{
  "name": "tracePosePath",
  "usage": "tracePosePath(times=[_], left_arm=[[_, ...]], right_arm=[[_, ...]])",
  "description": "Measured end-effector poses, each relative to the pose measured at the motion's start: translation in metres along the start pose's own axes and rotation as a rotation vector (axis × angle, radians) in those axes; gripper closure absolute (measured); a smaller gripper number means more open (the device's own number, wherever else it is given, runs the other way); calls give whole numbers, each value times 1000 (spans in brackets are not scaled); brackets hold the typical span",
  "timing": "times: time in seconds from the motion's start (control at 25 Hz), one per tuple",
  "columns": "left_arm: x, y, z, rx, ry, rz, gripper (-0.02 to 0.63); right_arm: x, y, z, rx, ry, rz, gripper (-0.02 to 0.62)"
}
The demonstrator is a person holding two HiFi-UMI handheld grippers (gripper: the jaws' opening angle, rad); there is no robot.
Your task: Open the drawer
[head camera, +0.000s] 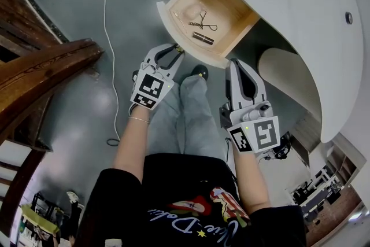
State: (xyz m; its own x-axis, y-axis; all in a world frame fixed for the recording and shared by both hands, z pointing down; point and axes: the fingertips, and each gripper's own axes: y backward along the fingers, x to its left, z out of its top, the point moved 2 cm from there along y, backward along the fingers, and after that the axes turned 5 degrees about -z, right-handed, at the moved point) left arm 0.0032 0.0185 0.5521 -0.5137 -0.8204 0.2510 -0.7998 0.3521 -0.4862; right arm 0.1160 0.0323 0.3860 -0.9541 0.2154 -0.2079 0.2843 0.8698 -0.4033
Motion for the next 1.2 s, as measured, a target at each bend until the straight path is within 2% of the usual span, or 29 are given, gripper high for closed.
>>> tracePosePath(times=[0.44,0.52,0.8,1.0,1.12,1.2], left_arm=[[-1,0,1,-1,5,6,505],[0,1,4,-11,16,5,485],[4,18,22,-79,37,34,462],[8,43,42,-139,51,101,463],[10,61,58,-192,67,141,486],[9,72,69,-220,63,171,536]], right_arm=[[0,5,3,-3,10,-10,600],[0,5,3,-3,12,-9,600],[-2,5,8,-4,28,-15,600],[0,4,17,-15,29,-13,600],[1,6,25,-28,29,-15,600],[0,9,30,-34,31,-17,600]])
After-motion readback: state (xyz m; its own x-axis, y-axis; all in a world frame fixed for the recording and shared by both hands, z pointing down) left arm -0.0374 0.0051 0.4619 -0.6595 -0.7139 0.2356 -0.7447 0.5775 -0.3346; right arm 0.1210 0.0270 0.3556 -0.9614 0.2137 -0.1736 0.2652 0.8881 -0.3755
